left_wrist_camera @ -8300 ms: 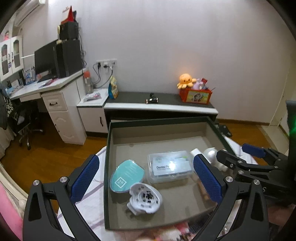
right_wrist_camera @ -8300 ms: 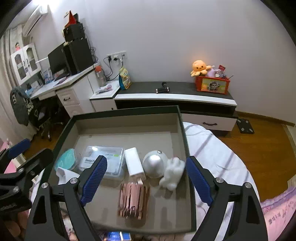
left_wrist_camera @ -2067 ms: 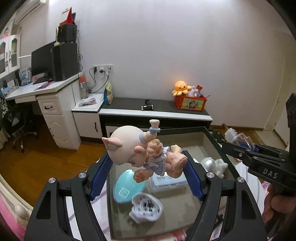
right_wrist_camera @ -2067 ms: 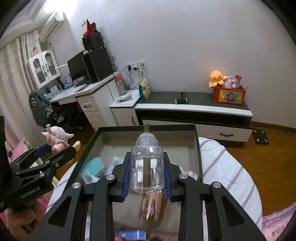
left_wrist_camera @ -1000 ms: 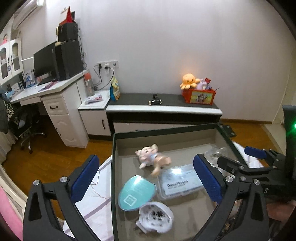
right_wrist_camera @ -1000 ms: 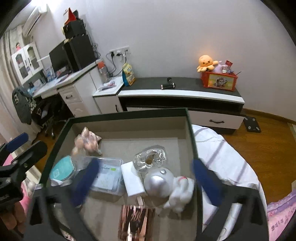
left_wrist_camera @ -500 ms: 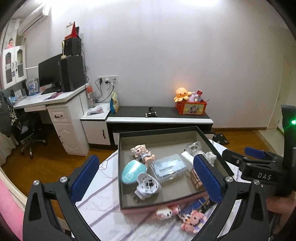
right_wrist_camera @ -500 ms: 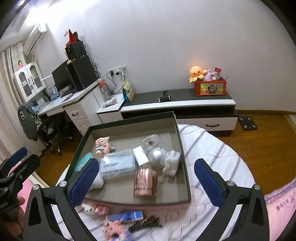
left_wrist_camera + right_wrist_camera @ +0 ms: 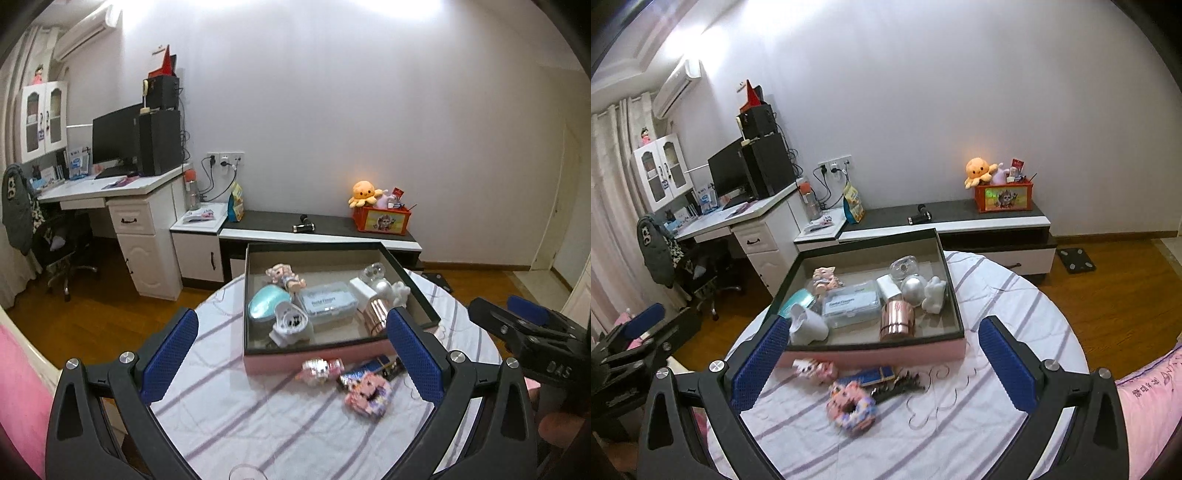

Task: Organize rigid objects
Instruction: 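Withdraw both tools from the pink box over the table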

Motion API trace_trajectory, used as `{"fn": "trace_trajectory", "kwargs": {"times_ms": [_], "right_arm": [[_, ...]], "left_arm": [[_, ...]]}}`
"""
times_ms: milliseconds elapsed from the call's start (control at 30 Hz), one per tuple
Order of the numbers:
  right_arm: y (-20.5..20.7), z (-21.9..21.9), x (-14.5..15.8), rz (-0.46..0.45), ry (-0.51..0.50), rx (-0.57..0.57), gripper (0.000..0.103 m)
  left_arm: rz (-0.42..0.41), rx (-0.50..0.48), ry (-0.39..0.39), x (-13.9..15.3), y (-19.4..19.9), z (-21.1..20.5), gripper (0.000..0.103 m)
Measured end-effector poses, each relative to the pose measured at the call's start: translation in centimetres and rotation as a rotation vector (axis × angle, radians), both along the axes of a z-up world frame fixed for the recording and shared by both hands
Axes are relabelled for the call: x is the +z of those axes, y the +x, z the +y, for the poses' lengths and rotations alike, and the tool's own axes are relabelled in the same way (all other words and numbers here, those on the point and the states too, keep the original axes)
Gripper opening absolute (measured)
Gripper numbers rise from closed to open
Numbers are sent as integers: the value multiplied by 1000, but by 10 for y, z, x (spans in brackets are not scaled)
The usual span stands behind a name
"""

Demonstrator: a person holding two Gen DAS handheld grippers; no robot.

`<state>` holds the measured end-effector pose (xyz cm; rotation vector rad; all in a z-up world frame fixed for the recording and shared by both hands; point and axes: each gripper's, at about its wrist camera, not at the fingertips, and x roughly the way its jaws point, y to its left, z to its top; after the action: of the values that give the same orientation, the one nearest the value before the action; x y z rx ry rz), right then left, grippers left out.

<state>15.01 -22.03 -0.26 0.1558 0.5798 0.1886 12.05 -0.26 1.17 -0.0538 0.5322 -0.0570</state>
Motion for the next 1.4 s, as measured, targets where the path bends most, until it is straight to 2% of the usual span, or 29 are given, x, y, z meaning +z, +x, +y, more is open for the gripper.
{"fn": "trace_trajectory", "kwargs": {"times_ms": [267, 433, 1100, 1400], "right_arm": [[-45, 3, -11, 3, -18, 1, 103], [-56, -2, -19, 17, -19, -11, 103], [-67, 0, -16, 26, -27, -9, 103], [-52, -1, -30, 73, -41, 8, 103]], "left_arm": [[53, 25, -24, -23, -33, 5, 103], [83, 35, -25, -34, -44, 4, 103], [81, 29, -27, -34, -53, 2, 103], [124, 20, -19, -48, -48, 2, 103]]}}
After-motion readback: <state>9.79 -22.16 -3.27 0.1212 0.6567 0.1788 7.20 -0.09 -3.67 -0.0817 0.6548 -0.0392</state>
